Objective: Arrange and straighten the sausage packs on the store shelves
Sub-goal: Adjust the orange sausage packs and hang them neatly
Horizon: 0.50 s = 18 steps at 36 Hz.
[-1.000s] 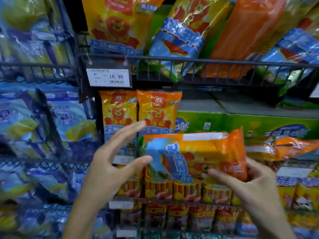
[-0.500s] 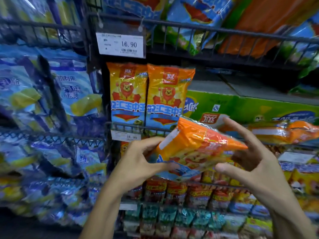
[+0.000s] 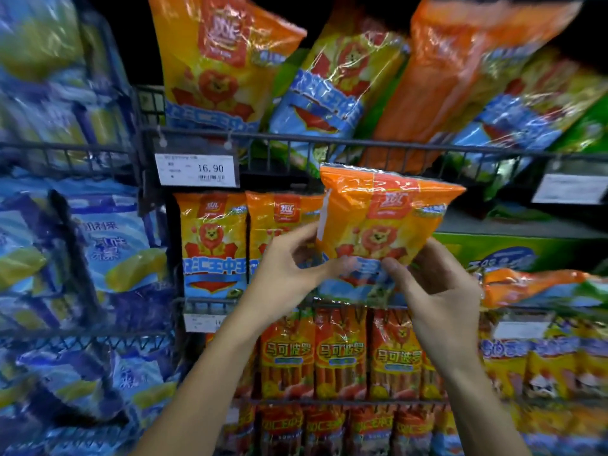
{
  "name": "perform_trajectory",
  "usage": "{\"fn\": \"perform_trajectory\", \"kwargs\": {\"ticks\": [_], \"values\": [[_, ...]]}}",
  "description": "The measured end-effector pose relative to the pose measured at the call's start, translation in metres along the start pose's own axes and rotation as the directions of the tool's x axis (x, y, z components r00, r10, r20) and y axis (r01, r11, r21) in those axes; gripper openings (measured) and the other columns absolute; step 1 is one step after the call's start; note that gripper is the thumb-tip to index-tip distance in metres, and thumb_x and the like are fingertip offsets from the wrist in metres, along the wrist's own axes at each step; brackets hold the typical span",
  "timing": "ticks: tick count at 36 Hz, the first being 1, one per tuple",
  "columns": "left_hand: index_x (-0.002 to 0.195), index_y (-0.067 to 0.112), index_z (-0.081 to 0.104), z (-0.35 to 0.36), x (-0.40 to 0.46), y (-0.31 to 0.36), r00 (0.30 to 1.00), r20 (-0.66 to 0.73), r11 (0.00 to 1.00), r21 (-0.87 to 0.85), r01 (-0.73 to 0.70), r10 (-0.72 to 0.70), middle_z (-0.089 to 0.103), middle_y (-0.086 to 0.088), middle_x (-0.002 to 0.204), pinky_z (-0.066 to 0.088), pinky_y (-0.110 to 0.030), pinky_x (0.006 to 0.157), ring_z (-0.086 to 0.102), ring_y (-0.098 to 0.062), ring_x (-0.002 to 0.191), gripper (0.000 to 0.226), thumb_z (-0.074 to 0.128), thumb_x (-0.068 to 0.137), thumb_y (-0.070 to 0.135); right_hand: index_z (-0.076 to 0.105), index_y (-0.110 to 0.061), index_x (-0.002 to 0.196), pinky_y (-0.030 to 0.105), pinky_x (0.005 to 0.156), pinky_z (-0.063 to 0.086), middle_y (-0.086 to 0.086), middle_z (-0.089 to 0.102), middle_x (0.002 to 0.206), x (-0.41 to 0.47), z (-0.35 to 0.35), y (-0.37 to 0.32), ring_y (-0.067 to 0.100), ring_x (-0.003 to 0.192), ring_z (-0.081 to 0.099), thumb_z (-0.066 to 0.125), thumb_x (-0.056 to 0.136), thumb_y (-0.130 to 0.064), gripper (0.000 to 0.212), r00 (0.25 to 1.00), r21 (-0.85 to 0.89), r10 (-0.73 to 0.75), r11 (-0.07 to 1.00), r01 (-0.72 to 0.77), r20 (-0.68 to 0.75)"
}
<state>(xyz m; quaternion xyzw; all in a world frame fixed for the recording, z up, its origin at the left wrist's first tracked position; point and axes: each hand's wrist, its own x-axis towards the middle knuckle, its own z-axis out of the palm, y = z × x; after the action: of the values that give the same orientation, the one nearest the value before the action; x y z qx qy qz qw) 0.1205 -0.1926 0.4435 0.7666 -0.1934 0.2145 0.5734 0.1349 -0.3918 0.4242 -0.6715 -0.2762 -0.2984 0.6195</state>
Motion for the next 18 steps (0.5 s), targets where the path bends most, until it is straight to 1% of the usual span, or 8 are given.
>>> {"fn": "perform_trajectory", "kwargs": {"ticks": [1,2,4,8,10,12,15,18], "values": [[0.130,0.021,0.066,-0.002,0.003,0.000,1.000,0.023,1.000,0.027,-0.001,0.000,0.069,0.009,0.127,0.053,-0.039,0.100,0.065,-0.012,0.118,0.046,0.077,0.086,0.029,0.068,-0.010,0.122,0.018,0.087,0.054,-0.015,0.074,0.110,0.001,0.001,0.003,0.005,0.105,0.070,0.072,0.088,-0.009,0.034,1.000,0.001,0.006,1.000,-0.006,-0.006],[0.131,0.021,0.066,-0.004,0.006,-0.001,0.999,0.043,0.998,0.060,-0.001,-0.002,0.065,0.012,0.130,0.052,-0.037,0.100,0.062,-0.010,0.120,0.046,0.076,0.087,0.030,0.067,-0.012,0.122,0.018,0.087,0.055,-0.016,0.074,0.111,0.001,0.002,0.006,0.004,0.105,0.070,0.072,0.089,-0.009,0.033,1.000,-0.001,0.019,1.000,-0.019,-0.012],[0.128,0.024,0.067,-0.006,0.011,-0.004,0.999,0.047,0.994,0.109,-0.019,0.014,0.058,0.011,0.130,0.053,-0.036,0.098,0.060,-0.010,0.121,0.044,0.077,0.086,0.030,0.067,-0.016,0.122,0.022,0.090,0.056,-0.017,0.074,0.111,-0.001,0.003,0.014,0.004,0.106,0.069,0.072,0.090,-0.011,0.033,0.999,-0.011,0.043,0.999,-0.043,-0.024],[0.129,0.027,0.068,0.001,0.019,-0.008,0.996,-0.062,0.985,0.165,-0.060,0.071,0.058,0.020,0.119,0.057,-0.027,0.091,0.063,-0.005,0.113,0.053,0.086,0.080,0.023,0.065,-0.015,0.128,0.031,0.094,0.057,-0.012,0.073,0.117,0.003,0.006,0.025,0.006,0.111,0.068,0.071,0.092,-0.013,0.036,0.996,-0.026,0.051,0.998,-0.053,-0.072],[0.132,0.025,0.066,0.005,0.021,-0.012,0.990,-0.111,0.982,0.178,-0.066,0.087,0.059,0.023,0.118,0.058,-0.026,0.090,0.065,-0.005,0.110,0.060,0.088,0.077,0.022,0.063,-0.013,0.132,0.029,0.095,0.056,-0.012,0.072,0.120,0.007,0.007,0.029,0.005,0.113,0.066,0.070,0.093,-0.012,0.040,0.994,-0.023,0.052,0.998,-0.054,-0.093],[0.135,0.024,0.064,0.008,0.021,-0.016,0.985,-0.145,0.979,0.193,-0.066,0.096,0.060,0.021,0.123,0.058,-0.024,0.090,0.066,-0.005,0.108,0.063,0.089,0.077,0.024,0.062,-0.014,0.135,0.026,0.095,0.055,-0.014,0.071,0.122,0.009,0.008,0.032,0.002,0.114,0.065,0.070,0.093,-0.013,0.043,0.993,-0.028,0.065,0.997,-0.068,-0.095],[0.138,0.027,0.061,0.012,0.019,-0.021,0.977,-0.163,0.960,0.264,-0.093,0.139,0.059,0.020,0.129,0.055,-0.017,0.090,0.064,-0.001,0.111,0.065,0.087,0.079,0.027,0.061,-0.022,0.135,0.025,0.095,0.056,-0.019,0.070,0.120,0.010,0.010,0.040,0.000,0.114,0.065,0.070,0.094,-0.014,0.043,0.992,-0.030,0.103,0.994,-0.105,-0.071],[0.143,0.035,0.052,0.012,0.017,-0.027,0.981,-0.151,0.952,0.298,-0.073,0.122,0.052,0.028,0.131,0.052,-0.012,0.090,0.060,0.003,0.114,0.070,0.084,0.080,0.030,0.059,-0.034,0.131,0.029,0.095,0.055,-0.026,0.068,0.119,0.010,0.011,0.049,-0.001,0.114,0.064,0.069,0.095,-0.020,0.040,0.990,-0.065,0.141,0.988,-0.142,-0.026]]}}
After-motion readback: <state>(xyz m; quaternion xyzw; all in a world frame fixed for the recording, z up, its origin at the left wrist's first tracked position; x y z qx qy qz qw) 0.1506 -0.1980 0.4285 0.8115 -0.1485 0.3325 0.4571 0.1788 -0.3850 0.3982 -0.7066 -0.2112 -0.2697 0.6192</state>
